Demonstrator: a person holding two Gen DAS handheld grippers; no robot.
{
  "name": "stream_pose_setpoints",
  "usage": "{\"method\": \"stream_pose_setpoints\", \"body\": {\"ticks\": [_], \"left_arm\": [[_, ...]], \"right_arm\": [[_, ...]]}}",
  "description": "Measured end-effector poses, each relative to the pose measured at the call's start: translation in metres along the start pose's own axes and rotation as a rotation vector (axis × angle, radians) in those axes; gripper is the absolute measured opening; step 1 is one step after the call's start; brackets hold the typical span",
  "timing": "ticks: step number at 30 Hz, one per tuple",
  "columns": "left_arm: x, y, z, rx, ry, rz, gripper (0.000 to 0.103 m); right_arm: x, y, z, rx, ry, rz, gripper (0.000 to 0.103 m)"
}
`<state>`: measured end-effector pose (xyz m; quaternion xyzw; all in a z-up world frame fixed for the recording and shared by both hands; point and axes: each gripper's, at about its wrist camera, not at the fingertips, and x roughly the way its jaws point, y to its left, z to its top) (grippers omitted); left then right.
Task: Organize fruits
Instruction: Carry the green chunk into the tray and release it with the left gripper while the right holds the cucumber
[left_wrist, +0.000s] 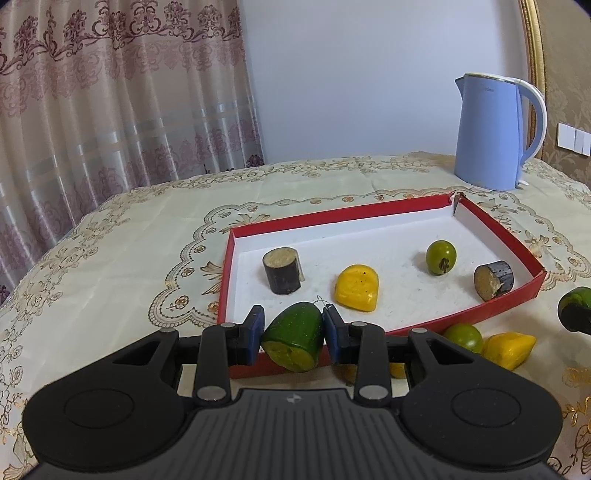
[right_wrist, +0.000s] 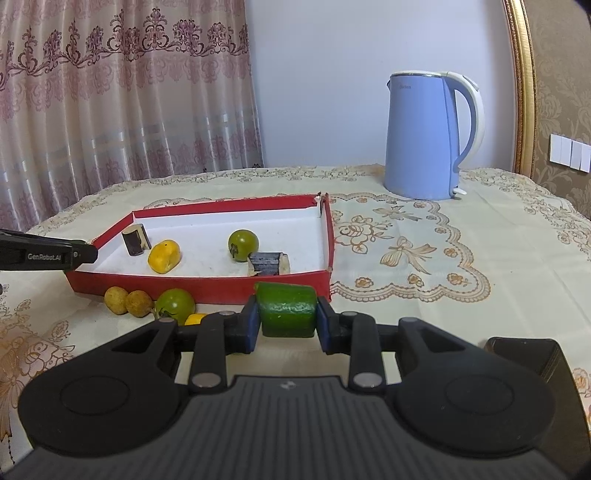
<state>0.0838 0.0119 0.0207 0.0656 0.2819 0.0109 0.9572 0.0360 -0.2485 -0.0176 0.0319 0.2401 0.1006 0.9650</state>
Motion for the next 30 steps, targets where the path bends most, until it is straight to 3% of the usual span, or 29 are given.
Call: {"method": "stream_pose_setpoints", "body": {"ticks": [30], "left_arm": [[0.03,-0.026,0.029,0.029,0.027,0.0,0.033]], "right_arm": [[-0.005,-0.003,0.001,0.002,-0.013,0.022,0.029]]}}
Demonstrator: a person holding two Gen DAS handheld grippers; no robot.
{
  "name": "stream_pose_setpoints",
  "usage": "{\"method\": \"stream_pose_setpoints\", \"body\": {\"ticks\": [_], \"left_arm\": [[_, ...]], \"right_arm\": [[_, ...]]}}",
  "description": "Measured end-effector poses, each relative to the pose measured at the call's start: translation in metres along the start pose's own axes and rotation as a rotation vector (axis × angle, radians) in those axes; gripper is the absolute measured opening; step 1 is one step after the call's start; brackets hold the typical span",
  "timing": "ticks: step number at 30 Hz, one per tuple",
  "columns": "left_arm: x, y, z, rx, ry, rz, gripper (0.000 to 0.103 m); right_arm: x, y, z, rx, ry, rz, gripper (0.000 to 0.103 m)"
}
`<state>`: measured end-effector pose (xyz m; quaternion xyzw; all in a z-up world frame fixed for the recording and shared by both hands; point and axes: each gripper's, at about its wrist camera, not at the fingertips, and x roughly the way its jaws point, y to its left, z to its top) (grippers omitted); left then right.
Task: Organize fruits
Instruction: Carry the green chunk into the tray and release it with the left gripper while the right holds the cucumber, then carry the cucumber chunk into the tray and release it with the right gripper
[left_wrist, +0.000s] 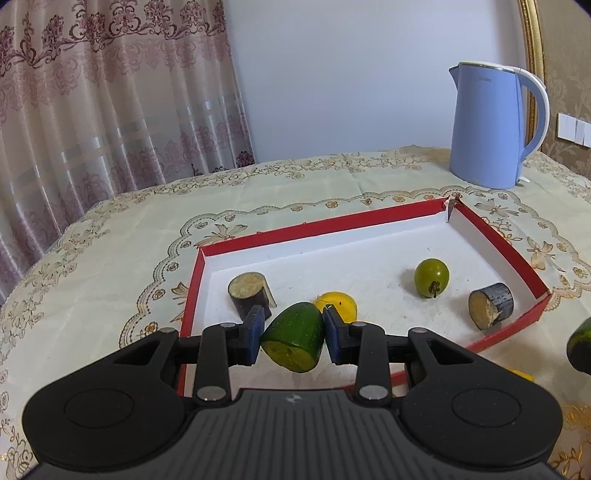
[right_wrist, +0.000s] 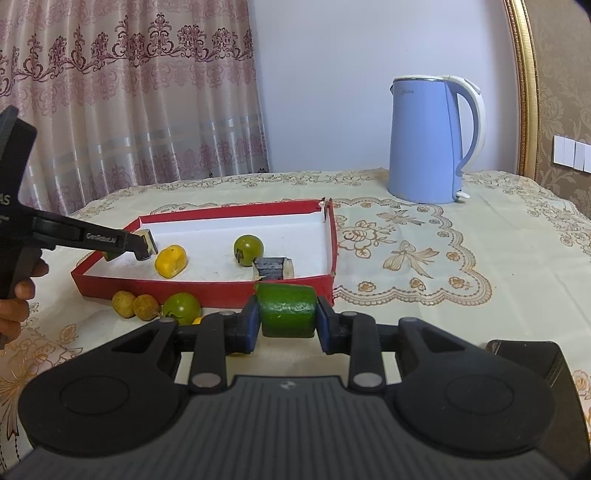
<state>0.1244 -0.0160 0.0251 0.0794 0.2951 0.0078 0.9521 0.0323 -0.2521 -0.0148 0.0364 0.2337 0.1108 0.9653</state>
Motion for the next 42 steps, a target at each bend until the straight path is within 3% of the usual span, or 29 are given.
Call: {"method": "stream_pose_setpoints", "body": {"ticks": [36,38,40,42], "left_arm": [[0.077,-0.05,0.035,0.106,0.064,0.084,0.034],[0.078,-0.05,0.036,0.099,0.075,0.082,0.04],[0.077,-0.048,0.036,0.088,0.072,0.086,0.062],[0.072,-0.046,0.036,0.087,0.051,0.095,0.071]], "right_arm": [[-0.004,-0.015,-0.003,0.038,0.001,-0.017,0.029],[-0.004,-0.015,-0.003,0.036,0.002,-0.017,0.029],[-0.004,-0.014,-0.003,0.035,0.003,-0.018,0.029],[-0.005,-0.013,-0.003,0.033,0.002,-0.018,0.029]]}}
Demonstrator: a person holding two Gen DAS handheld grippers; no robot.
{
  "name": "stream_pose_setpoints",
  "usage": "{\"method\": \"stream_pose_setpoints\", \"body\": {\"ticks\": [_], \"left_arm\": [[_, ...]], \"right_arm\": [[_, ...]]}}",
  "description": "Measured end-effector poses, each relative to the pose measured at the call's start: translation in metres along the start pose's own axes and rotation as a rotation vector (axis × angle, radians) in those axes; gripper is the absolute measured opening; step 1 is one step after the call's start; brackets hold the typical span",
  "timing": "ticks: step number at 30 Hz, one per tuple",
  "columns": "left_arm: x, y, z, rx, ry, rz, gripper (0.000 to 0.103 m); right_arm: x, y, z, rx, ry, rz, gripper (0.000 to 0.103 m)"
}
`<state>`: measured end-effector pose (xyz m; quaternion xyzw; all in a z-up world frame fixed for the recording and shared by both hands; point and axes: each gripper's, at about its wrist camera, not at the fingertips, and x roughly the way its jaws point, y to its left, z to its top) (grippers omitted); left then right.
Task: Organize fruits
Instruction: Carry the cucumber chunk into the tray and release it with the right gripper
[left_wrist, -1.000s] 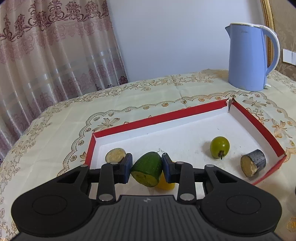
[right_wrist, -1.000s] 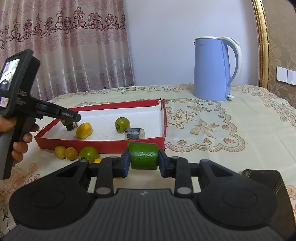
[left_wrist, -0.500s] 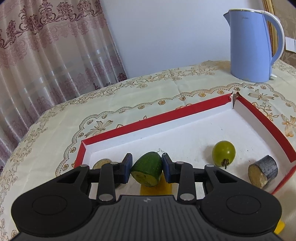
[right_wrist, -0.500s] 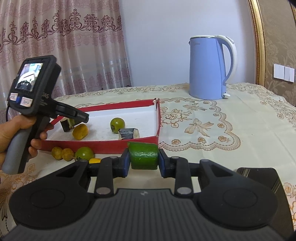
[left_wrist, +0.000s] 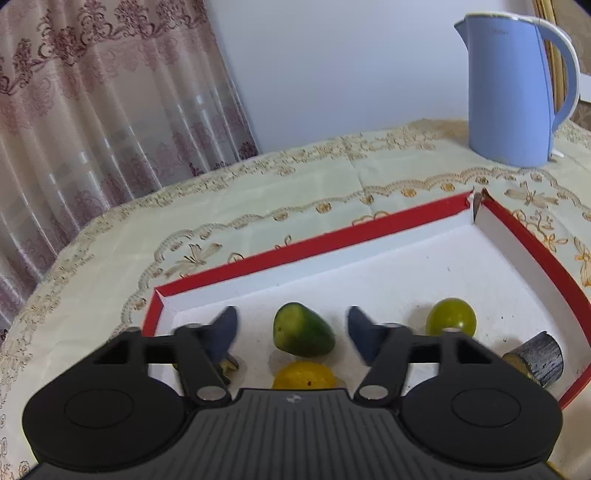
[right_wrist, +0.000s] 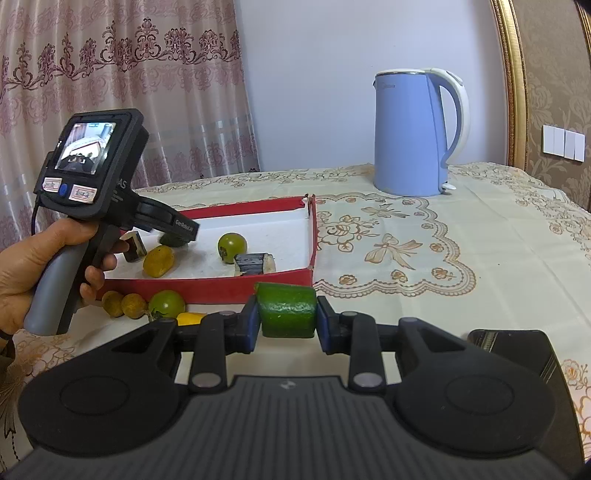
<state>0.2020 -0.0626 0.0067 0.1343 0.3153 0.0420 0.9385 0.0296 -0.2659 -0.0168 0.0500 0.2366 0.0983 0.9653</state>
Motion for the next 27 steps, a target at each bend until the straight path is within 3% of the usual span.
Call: {"method": "stream_pose_setpoints", "body": {"ticks": [8,14,18,23,27], "left_arm": [[-0.019,0.019,-0.011,-0.036,-0.022,0.034,0.072],[-0.038,0.048,-0.035,-0.125,-0.026,0.075,0.072],[-0.055,0.07,-0.056,-0.204,-0.034,0.101,0.078],[-0.072,0.082,-0.083,-0.257,-0.026,0.098,0.079],[-0.086,0.087,-0.102,-0.279,-0.046,0.122,0.086]], "right_arm": [[0.0,0.01,0.002,-0.018,-0.002,0.014,0.029],[0.004,0.022,0.005,-0.046,0.003,0.03,0.029],[0.01,0.028,0.011,-0.063,0.002,0.037,0.029],[0.02,0.032,0.026,-0.08,-0.006,0.038,0.029],[0.029,0.034,0.038,-0.086,-0.012,0.045,0.029]]}}
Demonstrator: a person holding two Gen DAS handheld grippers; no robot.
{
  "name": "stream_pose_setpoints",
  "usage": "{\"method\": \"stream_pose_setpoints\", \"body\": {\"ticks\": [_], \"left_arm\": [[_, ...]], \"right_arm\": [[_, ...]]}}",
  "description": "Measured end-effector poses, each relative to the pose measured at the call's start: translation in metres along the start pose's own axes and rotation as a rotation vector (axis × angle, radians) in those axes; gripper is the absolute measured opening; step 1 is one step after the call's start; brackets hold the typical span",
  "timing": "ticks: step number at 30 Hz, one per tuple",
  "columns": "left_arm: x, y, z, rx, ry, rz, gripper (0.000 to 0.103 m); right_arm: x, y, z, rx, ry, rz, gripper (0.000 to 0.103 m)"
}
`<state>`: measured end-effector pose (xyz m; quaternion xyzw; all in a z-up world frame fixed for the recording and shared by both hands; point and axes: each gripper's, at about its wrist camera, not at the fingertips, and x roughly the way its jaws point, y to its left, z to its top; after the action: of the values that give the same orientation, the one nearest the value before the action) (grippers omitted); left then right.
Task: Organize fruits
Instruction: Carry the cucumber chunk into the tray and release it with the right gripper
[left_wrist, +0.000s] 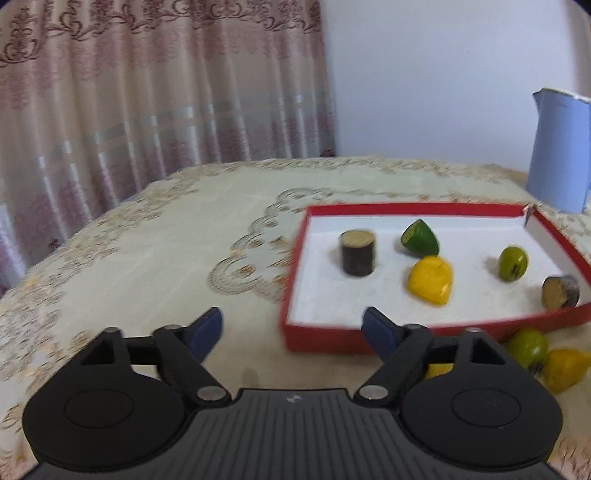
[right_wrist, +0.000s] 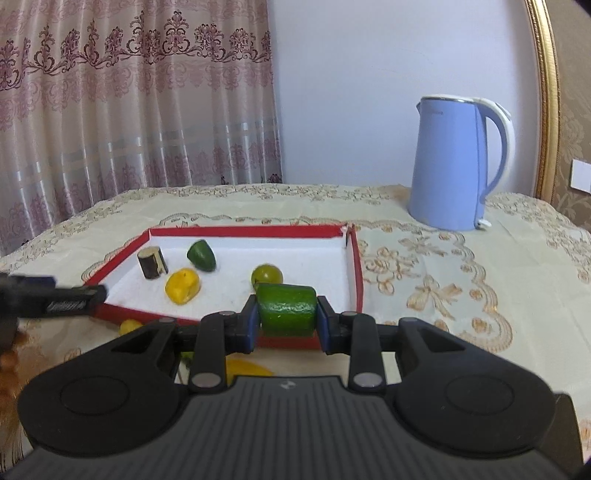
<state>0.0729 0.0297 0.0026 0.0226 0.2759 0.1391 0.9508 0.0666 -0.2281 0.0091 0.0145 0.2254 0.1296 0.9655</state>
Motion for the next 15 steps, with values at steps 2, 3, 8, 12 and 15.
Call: {"method": "stream_pose_setpoints", "body": {"ticks": [2,3,8,12,15], "left_arm": [[-0.004,0.004,-0.001,-0.007,0.002,-0.034,0.086],[-0.006,0.006,0.0,-0.018,0.006,-0.048,0.086],[-0.016,0.007,-0.005,-0.002,-0.029,-0.03,0.086],[-0.02,0.009,-0.01,0.006,-0.021,-0.042,0.087],[-0.022,0.01,-0.013,0.007,-0.015,-0.051,0.087]], "right_arm": [[0.005,0.001,0.007,-0.004,-0.003,-0.002,0.029],[0.008,0.001,0.01,-0.005,-0.005,-0.002,0.029],[0.023,0.003,0.024,-0.002,-0.011,0.003,0.029],[0.041,0.003,0.035,-0.004,-0.001,-0.01,0.029],[0.055,0.003,0.04,0.007,0.014,-0.007,0.029]]}}
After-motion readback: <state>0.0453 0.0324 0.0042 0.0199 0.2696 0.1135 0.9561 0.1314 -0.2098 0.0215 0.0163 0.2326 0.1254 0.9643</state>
